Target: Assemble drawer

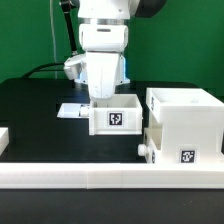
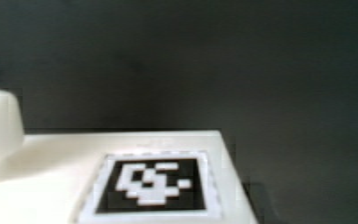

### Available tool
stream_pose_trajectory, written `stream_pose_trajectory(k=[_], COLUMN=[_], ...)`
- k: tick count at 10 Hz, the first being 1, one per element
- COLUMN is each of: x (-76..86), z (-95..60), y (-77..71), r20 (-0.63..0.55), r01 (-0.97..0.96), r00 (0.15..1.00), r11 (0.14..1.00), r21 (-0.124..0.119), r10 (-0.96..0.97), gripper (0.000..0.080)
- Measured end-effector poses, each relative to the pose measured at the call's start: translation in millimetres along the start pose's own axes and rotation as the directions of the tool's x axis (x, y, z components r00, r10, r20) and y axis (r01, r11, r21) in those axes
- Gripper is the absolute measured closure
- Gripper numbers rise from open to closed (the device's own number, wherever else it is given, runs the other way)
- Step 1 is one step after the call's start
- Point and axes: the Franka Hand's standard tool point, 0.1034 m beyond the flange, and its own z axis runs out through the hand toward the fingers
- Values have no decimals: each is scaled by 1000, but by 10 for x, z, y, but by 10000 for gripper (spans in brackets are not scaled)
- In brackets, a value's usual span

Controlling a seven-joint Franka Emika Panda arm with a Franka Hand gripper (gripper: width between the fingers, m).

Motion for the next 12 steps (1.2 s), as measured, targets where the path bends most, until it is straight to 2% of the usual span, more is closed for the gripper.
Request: stream_pose_trajectory(k=[2,5,6,10,12], x=[31,18,5,26,29], z=[15,37,44,52,59], y=[88,59,31,182,182], r20=[1,1,5,2,1], r01=[8,4,3,6,5], r00=[1000,1000,1000,1000,1000], r11=[1000,1000,999,999,999], r21=[10,20,49,38,39], r10=[-8,-4,-3,-6,-5], gripper=[758,758,758,758,758])
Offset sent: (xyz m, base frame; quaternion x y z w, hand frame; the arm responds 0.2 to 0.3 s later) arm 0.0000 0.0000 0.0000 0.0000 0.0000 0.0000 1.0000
